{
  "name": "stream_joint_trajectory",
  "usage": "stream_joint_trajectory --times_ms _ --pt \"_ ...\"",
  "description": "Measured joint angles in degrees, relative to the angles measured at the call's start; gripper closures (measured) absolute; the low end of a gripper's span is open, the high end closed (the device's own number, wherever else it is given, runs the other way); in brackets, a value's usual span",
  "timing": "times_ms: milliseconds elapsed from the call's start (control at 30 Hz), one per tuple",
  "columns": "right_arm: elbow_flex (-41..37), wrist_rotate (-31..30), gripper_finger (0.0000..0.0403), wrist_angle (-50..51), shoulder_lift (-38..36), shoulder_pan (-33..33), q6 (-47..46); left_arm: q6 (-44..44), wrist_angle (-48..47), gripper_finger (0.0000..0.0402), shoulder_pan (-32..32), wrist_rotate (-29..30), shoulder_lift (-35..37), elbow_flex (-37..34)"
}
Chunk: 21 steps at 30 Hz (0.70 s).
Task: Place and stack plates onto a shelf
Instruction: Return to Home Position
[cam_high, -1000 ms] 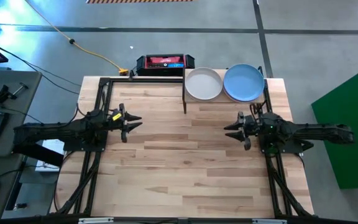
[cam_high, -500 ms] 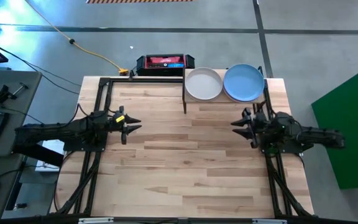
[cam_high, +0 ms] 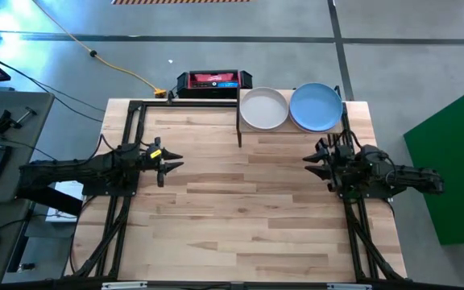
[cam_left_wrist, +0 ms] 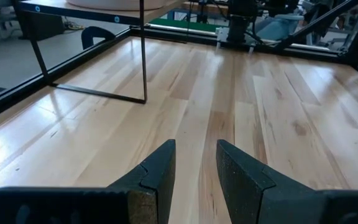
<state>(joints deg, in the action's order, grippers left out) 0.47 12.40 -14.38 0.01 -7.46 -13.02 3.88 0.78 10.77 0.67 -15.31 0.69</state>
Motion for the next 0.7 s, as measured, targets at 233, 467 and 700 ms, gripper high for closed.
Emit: stream_joint_trajectory --times_ms 233,467,700 --pt "0.0 0.0 0.0274 0.47 0.33 0.0 -0.02 0.0 0.0 0.0298 0.01 -0.01 -0.04 0.0" --pt "0.0 -0.02 0.0274 1.58 0.33 0.0 0.0 0.0 0.0 0.0298 0.0 0.0 -0.04 0.0" --pt "0.0 -0.02 0.0274 1.78 0.33 0.0 0.0 0.01 0.0 0.0298 0.01 0.0 -0.04 0.04"
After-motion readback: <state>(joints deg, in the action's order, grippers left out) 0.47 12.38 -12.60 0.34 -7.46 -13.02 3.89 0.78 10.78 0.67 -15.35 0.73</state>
